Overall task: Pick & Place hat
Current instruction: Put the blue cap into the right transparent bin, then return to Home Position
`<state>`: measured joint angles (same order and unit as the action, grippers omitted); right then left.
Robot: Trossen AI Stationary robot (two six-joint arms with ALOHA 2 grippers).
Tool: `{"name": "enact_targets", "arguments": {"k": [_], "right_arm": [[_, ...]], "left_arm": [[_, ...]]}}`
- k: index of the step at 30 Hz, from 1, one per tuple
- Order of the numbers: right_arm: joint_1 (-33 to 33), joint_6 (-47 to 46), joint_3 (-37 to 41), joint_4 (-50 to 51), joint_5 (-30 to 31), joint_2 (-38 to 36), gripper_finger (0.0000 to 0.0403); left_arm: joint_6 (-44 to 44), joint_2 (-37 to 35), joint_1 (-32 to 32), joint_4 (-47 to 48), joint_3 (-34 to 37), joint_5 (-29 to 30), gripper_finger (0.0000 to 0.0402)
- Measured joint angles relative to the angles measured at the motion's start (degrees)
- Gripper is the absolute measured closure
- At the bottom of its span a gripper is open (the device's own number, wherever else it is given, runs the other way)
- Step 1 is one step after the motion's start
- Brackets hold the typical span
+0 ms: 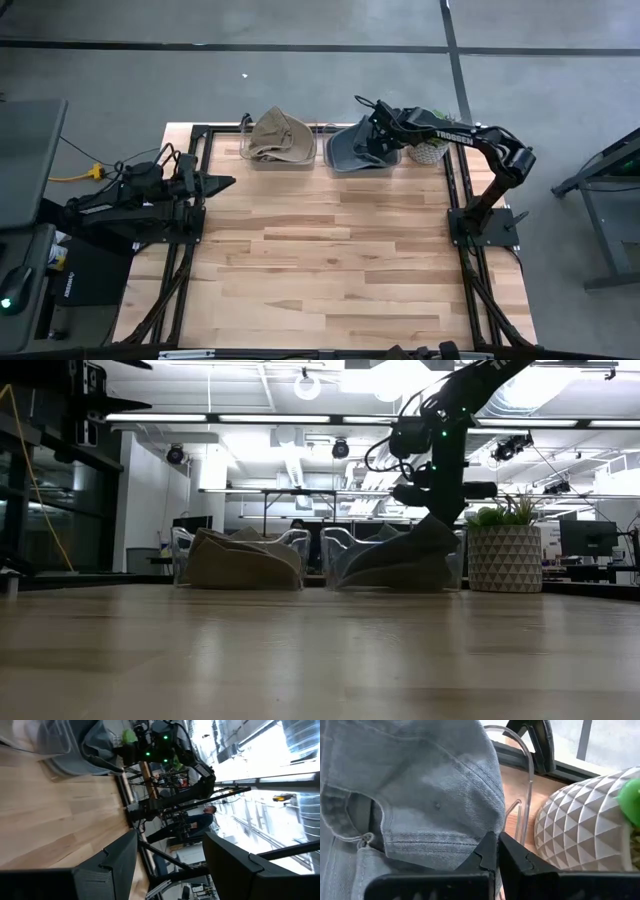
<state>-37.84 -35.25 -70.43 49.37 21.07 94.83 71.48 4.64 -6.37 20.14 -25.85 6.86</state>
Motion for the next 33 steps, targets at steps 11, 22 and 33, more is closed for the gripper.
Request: {"name": "enact_targets", "arguments": {"k": [11, 22, 33], "right_arm": [[-0.1, 4.8, 0.0, -1.2, -1.0, 0.0, 0.0343], [0.0, 10.3, 0.0, -6.5, -9.7, -1.8, 0.0232], [3.5, 18.9, 0.0, -18.4, -18.6, -11.3, 0.0233]], "left_arm": [[0.8, 0.0, 0.0, 0.9, 0.0, 0.3, 0.0192], [0.8, 0.0, 0.0, 0.8, 0.0, 0.3, 0.0192], [0.5, 0.0, 0.0, 0.8, 0.0, 0.3, 0.0192]]}}
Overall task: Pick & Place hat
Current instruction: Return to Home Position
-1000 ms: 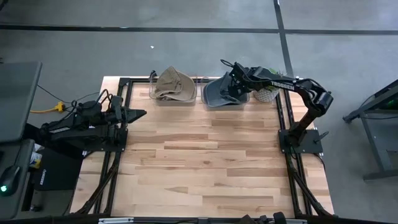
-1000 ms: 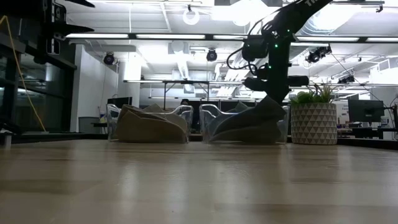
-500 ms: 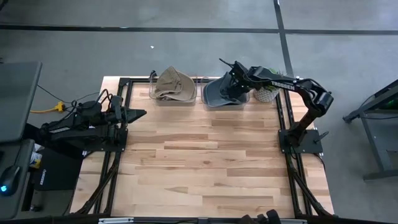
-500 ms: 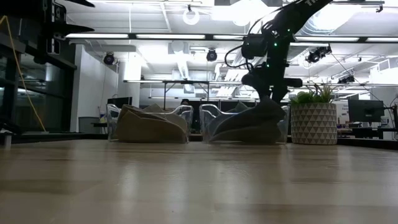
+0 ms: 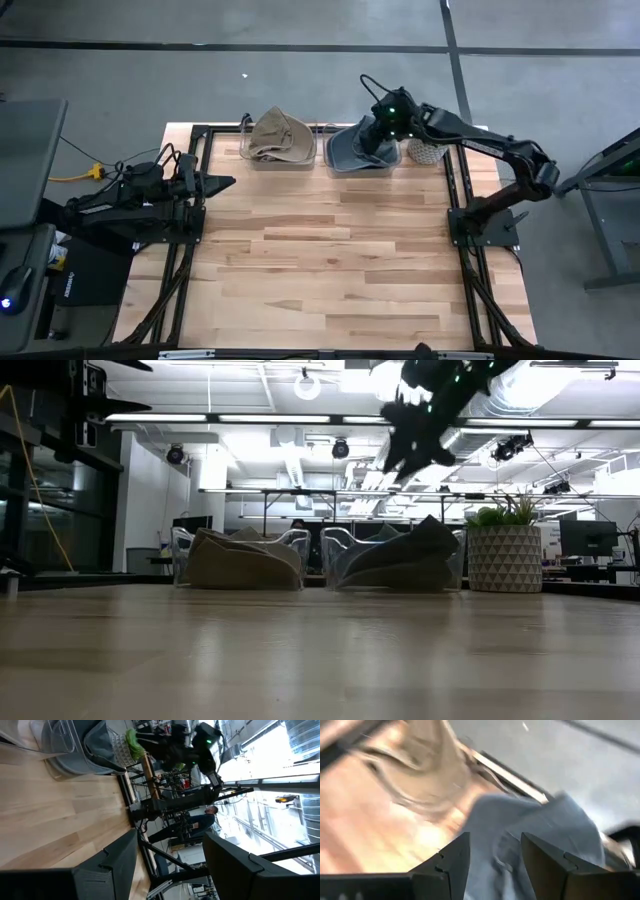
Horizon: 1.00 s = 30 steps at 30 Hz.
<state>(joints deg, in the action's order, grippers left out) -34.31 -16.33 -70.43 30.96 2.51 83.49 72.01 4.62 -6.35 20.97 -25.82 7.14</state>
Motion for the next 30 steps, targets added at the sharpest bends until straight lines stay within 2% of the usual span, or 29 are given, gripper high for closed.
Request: {"name": "enact_targets", "arguments": {"k": [10, 18, 23, 30], "right_arm": [[7.2, 3.4, 0.0, -2.7, -0.9, -10.4, 0.0274], [12.6, 4.3, 0.0, -2.5, -0.8, -17.1, 0.0332], [16.0, 7.7, 0.0, 2.1, -0.7, -18.8, 0.0392], [20.9, 9.7, 0.0, 7.0, 1.0, -19.1, 0.0401]], "left_arm": [[-2.8, 0.0, 0.0, -0.4, 0.0, 1.3, 0.0192], [-6.0, 0.0, 0.0, -0.4, 0.0, 1.4, 0.0192], [-9.6, 0.0, 0.0, -0.4, 0.0, 1.6, 0.0192], [-13.5, 0.0, 0.0, -0.4, 0.0, 1.6, 0.0192]]}}
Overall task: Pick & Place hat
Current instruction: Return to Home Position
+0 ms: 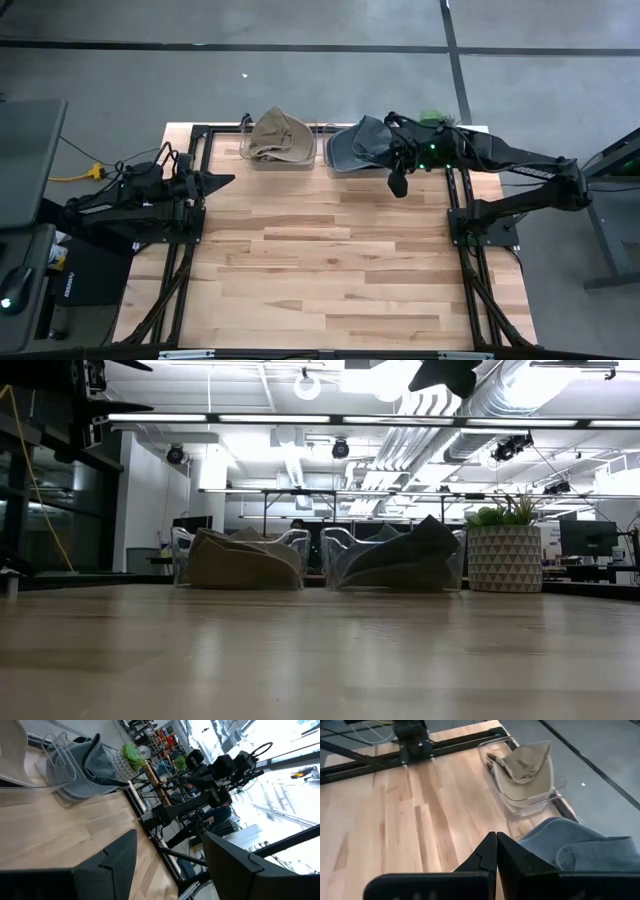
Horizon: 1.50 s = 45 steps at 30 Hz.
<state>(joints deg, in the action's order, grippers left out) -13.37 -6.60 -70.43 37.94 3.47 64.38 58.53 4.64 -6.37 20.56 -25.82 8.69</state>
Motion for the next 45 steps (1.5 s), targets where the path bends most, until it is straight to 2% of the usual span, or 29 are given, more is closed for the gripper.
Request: {"name": "enact_targets", "arguments": {"k": [6, 12, 16, 20, 24, 27, 31, 40, 45], "right_arm": [[3.2, -1.3, 2.6, -3.0, 2.4, -2.0, 0.0402], [5.8, -7.8, 19.2, -18.9, 3.7, -12.5, 0.0402], [7.7, -12.7, 30.2, -26.2, 7.5, -20.5, 0.0402], [9.4, -15.1, 36.6, -30.1, 12.1, -26.8, 0.0403], [10.4, -15.1, 38.6, -30.1, 15.7, -31.1, 0.0403], [10.4, -14.0, 38.8, -30.2, 16.3, -33.4, 0.0403], [10.4, -13.8, 38.8, -30.0, 17.9, -35.1, 0.0403], [10.4, -13.9, 38.8, -29.6, 18.1, -35.1, 0.0403], [10.4, -13.8, 38.8, -29.6, 18.1, -35.1, 0.0403]], "left_arm": [[0.0, 0.0, 0.0, 0.0, 0.0, -0.1, 0.0192], [-0.3, 0.0, 0.0, 0.1, 0.0, -1.1, 0.0192], [-3.1, 0.0, 0.0, 0.3, 0.0, -2.1, 0.0192], [-4.9, -0.1, 0.0, 0.2, 0.0, -2.1, 0.0192], [-5.3, -1.8, 0.0, 0.8, 0.0, -2.1, 0.0192], [-5.3, -4.5, 0.0, 1.0, 0.7, -2.1, 0.0192], [-4.8, -4.2, 0.0, -0.2, 3.6, -2.1, 0.0192], [-2.8, -4.3, 0.0, -18.4, 15.1, -3.3, 0.0193], [-2.7, -4.3, 0.0, -22.7, 18.8, -3.9, 0.0193]]}}
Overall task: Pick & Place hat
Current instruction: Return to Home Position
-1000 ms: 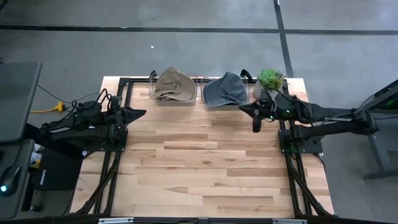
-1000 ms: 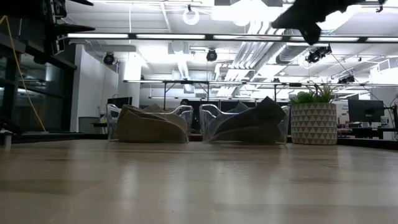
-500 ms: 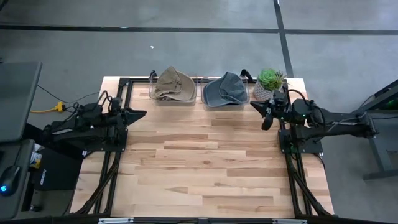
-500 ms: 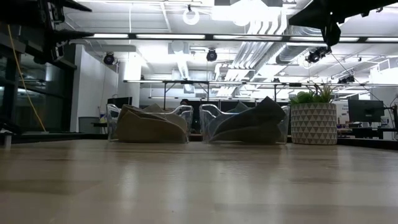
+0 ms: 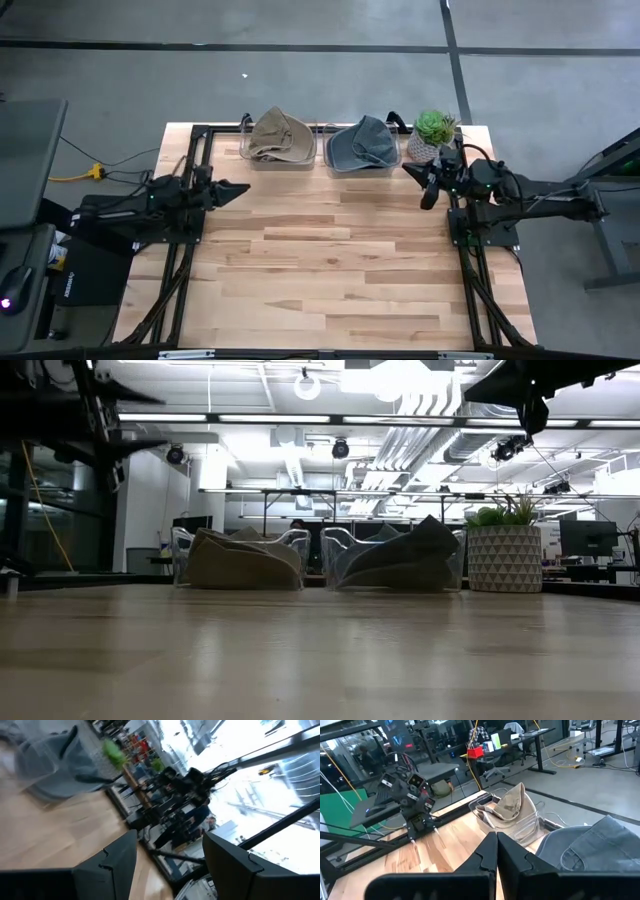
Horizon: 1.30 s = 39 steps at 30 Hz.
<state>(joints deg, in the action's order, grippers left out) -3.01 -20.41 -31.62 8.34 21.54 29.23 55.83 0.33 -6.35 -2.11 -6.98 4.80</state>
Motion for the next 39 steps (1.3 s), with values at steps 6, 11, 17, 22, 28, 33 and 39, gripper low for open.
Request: {"name": "enact_targets", "arguments": {"k": [6, 11, 17, 22, 28, 33, 39], "right_arm": [[0.0, -0.2, 0.0, 2.3, -0.4, -0.1, 0.0403], [0.0, -1.7, 0.0, 4.9, -0.4, -0.9, 0.0403], [0.0, -1.6, 0.0, 6.0, -0.5, -2.2, 0.0403], [0.0, -1.6, 0.0, 8.2, -0.5, -3.6, 0.0403], [0.0, -1.7, 0.2, 10.3, -0.4, -5.0, 0.0403], [0.0, -3.1, 5.1, 6.4, -0.4, -6.8, 0.0403], [0.0, -5.1, 14.8, -4.3, -0.5, -9.5, 0.0403]], "left_arm": [[0.2, 0.0, 0.0, 0.1, 2.6, 0.7, 0.0193], [1.4, 0.1, 0.0, 0.3, 4.4, 0.7, 0.0193], [2.9, 0.3, 0.0, -0.2, 6.0, 1.5, 0.0193], [2.5, 0.2, 0.0, 0.3, 6.1, 1.5, 0.0193], [1.1, 0.2, 0.0, 0.9, 5.9, 3.3, 0.0193], [1.0, 0.2, 0.0, 1.0, 5.9, 3.3, 0.0192], [1.4, 0.2, 0.0, 1.0, 6.0, 3.3, 0.0192]]}}
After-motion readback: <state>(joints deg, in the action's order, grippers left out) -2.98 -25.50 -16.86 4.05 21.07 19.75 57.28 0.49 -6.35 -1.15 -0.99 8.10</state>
